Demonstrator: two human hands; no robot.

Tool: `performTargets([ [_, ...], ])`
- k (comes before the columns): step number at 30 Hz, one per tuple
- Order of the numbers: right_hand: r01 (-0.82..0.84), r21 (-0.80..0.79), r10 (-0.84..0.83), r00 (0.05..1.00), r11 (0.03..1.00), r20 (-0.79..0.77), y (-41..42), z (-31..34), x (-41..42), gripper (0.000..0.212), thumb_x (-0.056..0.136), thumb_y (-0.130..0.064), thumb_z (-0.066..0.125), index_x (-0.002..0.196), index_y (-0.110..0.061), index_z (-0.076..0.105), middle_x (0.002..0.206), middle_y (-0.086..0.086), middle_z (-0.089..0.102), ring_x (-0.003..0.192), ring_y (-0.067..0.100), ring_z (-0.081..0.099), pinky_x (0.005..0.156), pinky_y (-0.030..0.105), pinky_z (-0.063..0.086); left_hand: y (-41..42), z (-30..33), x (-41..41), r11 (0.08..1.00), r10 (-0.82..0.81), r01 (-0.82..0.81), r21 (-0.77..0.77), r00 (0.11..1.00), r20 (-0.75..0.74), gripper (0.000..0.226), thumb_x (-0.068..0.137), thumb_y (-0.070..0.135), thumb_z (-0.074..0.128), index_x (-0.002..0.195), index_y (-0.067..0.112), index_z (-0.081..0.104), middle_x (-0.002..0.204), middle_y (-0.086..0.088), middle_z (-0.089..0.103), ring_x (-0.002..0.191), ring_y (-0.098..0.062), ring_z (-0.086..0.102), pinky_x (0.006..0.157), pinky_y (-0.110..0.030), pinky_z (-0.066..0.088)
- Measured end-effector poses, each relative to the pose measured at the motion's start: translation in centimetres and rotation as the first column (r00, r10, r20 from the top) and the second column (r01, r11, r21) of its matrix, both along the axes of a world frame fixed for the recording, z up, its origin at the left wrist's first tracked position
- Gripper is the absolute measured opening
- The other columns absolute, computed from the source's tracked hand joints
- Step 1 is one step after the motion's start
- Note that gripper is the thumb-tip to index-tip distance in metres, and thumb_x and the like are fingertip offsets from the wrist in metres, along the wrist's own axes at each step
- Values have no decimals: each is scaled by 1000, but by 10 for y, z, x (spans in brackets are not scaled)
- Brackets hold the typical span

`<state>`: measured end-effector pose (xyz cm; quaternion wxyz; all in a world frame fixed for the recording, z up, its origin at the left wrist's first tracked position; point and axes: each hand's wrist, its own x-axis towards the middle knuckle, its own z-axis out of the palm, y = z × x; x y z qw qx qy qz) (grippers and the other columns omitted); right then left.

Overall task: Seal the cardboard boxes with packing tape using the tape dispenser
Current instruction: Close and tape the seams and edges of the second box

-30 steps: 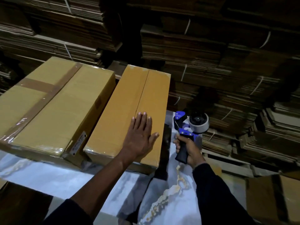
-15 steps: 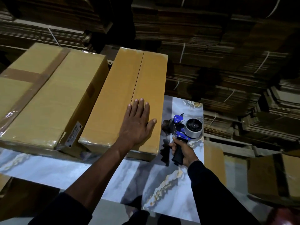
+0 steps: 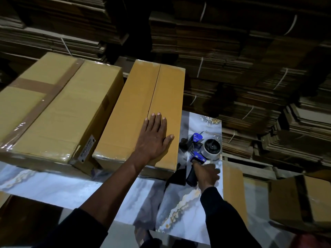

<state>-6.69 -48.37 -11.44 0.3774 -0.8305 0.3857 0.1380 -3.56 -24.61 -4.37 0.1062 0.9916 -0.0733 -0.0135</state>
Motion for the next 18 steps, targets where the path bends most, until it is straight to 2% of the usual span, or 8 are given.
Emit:
performTargets([
  [2, -52, -100, 76, 964, 994, 256, 16, 23, -3, 55, 82, -43, 80, 116, -6, 58, 133, 19, 44, 124, 45, 48, 97, 45, 46, 4, 2, 1, 1000, -28, 28, -9, 1000, -9, 95, 91, 69, -8, 166, 11, 1, 173, -14, -10, 159, -30, -15, 129, -47, -10],
  [4, -168, 23, 135, 858, 985, 496, 38, 47, 1, 33, 89, -45, 72, 109, -22, 60, 127, 5, 44, 116, 34, 56, 97, 48, 51, 10, 3, 2, 998, -57, 56, -34, 998, -17, 97, 89, 70, -8, 166, 11, 1, 173, -12, -11, 159, -27, -18, 128, -43, -12],
  [5, -255, 62, 180, 817, 965, 549, 50, 56, 5, 29, 92, -48, 67, 112, -28, 59, 128, 0, 43, 114, 28, 59, 97, 48, 52, 14, 3, 3, 997, -62, 62, -45, 998, -16, 98, 89, 71, -7, 166, 11, 2, 173, -11, -11, 159, -26, -18, 128, -42, -12],
  [7, -431, 54, 325, 750, 901, 577, 72, 68, 15, 39, 99, -44, 62, 134, -30, 56, 141, -3, 38, 124, 24, 55, 103, 43, 49, 24, 4, 4, 997, -49, 49, -66, 999, -8, 98, 89, 71, -5, 166, 10, 6, 174, -10, -8, 159, -25, -16, 129, -41, -11],
  [9, -569, -17, 475, 669, 822, 571, 94, 78, 24, 51, 103, -40, 59, 152, -31, 45, 159, -3, 27, 145, 21, 36, 115, 37, 37, 39, 5, 4, 997, -22, 21, -79, 1000, -4, 96, 92, 71, 0, 166, 10, 8, 174, -11, -5, 160, -25, -13, 129, -41, -9],
  [12, -630, -105, 589, 636, 770, 499, 114, 79, 28, 56, 106, -43, 53, 159, -40, 34, 172, -3, 2, 157, 21, 14, 120, 37, 27, 64, 8, 2, 997, 51, -52, -58, 999, -12, 83, 104, 65, 15, 166, 12, 4, 173, -12, -8, 159, -25, -14, 129, -42, -10],
  [15, -633, -172, 635, 638, 755, 435, 114, 78, 27, 56, 107, -52, 43, 160, -46, 26, 173, -5, -6, 156, 27, 22, 115, 39, 33, 94, 10, -6, 974, 225, -225, -15, 974, -16, 80, 107, 61, 22, 166, 12, 2, 173, -13, -11, 159, -27, -15, 129, -46, -7],
  [18, -643, -182, 646, 622, 744, 442, 110, 79, 24, 57, 107, -56, 38, 161, -48, 21, 172, -8, -10, 152, 28, 30, 110, 38, 37, 112, 13, -18, 909, 403, -406, -92, 914, -54, 84, 105, 64, 29, 166, 11, 8, 174, -13, -5, 160, -32, 5, 123, -55, 20],
])
